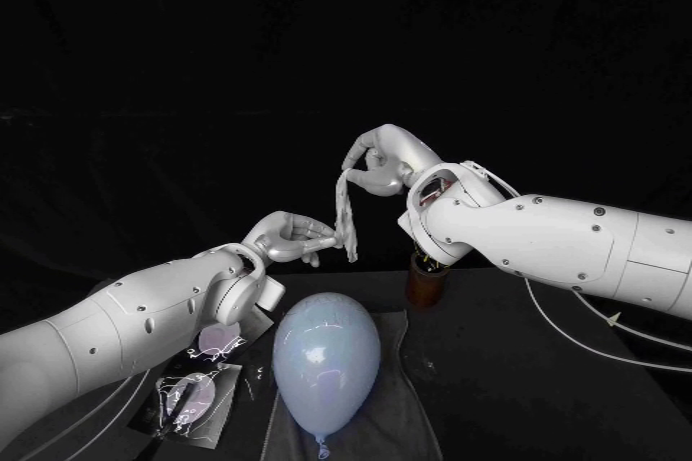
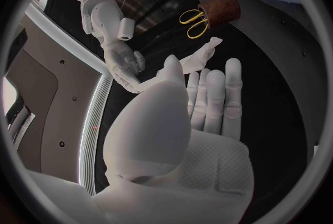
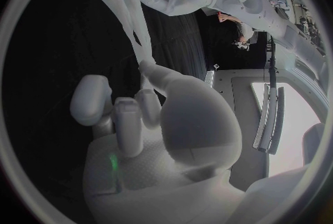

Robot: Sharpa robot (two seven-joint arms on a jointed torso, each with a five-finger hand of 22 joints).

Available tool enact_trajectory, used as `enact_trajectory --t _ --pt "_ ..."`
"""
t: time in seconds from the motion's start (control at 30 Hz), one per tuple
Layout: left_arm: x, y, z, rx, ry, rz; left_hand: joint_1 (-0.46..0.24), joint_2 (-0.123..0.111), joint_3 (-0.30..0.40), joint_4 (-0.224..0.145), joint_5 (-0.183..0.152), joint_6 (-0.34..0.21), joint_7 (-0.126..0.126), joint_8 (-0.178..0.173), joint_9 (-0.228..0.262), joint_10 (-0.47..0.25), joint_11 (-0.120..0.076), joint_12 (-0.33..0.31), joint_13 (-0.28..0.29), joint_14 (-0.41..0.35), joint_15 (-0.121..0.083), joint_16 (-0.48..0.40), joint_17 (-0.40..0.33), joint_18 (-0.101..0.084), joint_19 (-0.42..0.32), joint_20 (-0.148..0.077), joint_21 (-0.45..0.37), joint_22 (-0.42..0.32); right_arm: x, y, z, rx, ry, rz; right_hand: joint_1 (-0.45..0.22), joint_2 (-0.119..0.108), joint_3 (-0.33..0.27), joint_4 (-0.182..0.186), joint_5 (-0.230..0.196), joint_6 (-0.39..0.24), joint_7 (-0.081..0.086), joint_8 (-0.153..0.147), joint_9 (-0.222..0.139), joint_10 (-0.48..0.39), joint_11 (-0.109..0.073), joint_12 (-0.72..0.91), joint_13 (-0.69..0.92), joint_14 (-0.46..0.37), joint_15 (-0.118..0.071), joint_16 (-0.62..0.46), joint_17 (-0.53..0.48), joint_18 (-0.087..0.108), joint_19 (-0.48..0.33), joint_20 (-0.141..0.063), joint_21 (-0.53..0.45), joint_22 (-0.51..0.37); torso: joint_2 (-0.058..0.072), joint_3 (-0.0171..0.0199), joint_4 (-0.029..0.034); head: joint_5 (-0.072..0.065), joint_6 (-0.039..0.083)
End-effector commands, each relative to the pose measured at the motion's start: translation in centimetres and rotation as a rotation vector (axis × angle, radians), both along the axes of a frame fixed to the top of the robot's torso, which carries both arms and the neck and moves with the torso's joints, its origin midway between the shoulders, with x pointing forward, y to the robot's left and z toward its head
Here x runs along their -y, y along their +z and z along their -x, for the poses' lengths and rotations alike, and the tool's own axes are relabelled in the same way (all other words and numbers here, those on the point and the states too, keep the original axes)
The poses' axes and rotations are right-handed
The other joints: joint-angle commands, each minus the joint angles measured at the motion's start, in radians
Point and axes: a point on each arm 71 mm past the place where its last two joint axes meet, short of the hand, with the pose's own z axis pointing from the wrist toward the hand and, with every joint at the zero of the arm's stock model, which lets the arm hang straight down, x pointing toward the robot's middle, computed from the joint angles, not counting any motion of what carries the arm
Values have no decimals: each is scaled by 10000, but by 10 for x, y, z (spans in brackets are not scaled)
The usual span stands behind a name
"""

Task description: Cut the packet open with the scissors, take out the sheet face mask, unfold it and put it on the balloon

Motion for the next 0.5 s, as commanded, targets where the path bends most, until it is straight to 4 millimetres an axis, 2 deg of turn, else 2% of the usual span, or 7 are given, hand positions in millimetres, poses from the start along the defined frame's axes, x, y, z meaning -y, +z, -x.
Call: enact_trajectory --t 0.03,0.3,0.5 --pt "4 1 1 -68 -161 314 -92 84 -174 9 15 -50 79 50 -2 -156 19 155 70 -33 -44 65 16 117 -2 -68 49 31 -1 0 0 11 70 -51 -89 -41 63 -18 28 55 16 28 10 59 -14 66 17 832 -98 51 1858 -62 32 0 -31 1390 -11 5 -5 16 5" --pt "2 1 0 -127 46 255 -294 148 -460 19 15 -202 171 114 -29 -363 58 414 197 -11 -16 129 13 118 12 -56 85 80 -1 0 1 -27 114 -137 -89 -41 63 -18 28 55 16 28 10 59 -14 66 17 832 -98 51 1858 -62 32 0 -31 1390 -7 2 -3 -13 16" --pt "0 -1 -2 -234 261 12 -400 132 -695 18 13 -516 262 119 -71 -633 119 696 334 5 31 179 4 113 32 -32 120 124 -1 0 3 15 160 -268 -92 -41 83 -23 28 55 21 25 9 56 -11 59 10 837 -96 55 1876 -63 36 -1 -31 1390 -6 -2 -3 -10 32"
